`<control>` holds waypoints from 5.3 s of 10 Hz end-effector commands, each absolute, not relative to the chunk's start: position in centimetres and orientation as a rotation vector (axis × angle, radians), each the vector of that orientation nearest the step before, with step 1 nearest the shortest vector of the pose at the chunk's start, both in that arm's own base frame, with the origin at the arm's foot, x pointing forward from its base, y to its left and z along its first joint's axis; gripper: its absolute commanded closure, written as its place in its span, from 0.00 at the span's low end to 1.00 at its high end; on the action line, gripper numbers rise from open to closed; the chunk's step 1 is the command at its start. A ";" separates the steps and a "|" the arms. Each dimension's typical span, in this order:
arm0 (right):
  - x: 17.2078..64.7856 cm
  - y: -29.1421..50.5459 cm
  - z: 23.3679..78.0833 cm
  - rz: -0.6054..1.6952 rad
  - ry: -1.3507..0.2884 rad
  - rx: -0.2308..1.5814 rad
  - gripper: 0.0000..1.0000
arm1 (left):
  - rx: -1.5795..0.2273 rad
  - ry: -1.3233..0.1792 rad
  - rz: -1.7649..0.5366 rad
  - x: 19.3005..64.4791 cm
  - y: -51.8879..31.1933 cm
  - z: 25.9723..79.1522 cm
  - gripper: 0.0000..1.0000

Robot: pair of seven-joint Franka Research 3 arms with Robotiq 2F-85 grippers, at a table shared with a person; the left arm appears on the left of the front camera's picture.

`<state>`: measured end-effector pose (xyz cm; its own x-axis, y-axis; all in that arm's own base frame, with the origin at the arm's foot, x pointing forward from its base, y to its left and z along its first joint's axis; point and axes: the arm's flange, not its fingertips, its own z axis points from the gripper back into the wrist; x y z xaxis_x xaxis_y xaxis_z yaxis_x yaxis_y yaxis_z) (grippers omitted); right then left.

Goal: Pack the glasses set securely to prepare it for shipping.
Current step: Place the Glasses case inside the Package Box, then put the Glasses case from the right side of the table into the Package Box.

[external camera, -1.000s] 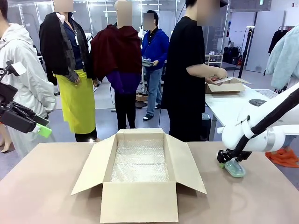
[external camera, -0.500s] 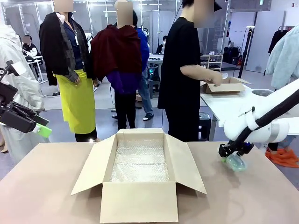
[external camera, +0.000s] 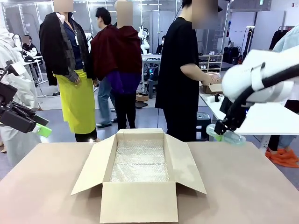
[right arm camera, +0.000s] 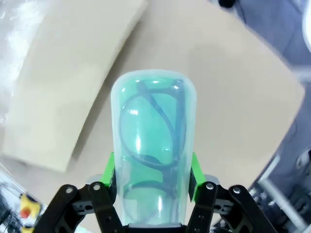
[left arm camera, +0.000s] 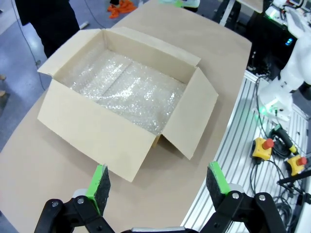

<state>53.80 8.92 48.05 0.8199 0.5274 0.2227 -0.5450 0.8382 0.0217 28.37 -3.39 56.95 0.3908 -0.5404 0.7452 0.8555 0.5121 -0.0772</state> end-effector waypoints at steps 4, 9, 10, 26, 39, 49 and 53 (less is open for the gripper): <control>54.2 24.2 52.0 1.355 -0.160 0.151 0.58 | -0.516 -0.731 -0.951 28.2 -3.3 57.1 0.00; 55.8 38.2 43.9 1.502 -0.198 0.042 0.58 | -0.516 -0.731 -0.951 28.2 -3.3 57.1 0.00; 56.2 39.1 42.1 1.510 -0.201 0.055 0.58 | -0.516 -0.731 -0.951 28.2 -3.3 57.1 0.00; 59.4 40.6 34.8 1.418 -0.236 0.099 0.00 | -0.516 -0.731 -0.951 28.2 -3.3 57.1 0.00; 54.3 36.0 43.5 1.183 -0.252 0.052 0.00 | -0.516 -0.731 -0.951 28.2 -3.3 57.1 0.00; 40.6 8.9 50.1 0.363 -0.559 0.120 0.00 | -0.516 -0.731 -0.951 28.2 -3.3 57.1 0.00; 39.8 3.2 49.6 0.215 -0.429 0.059 0.00 | -0.516 -0.731 -0.951 28.2 -3.3 57.1 0.00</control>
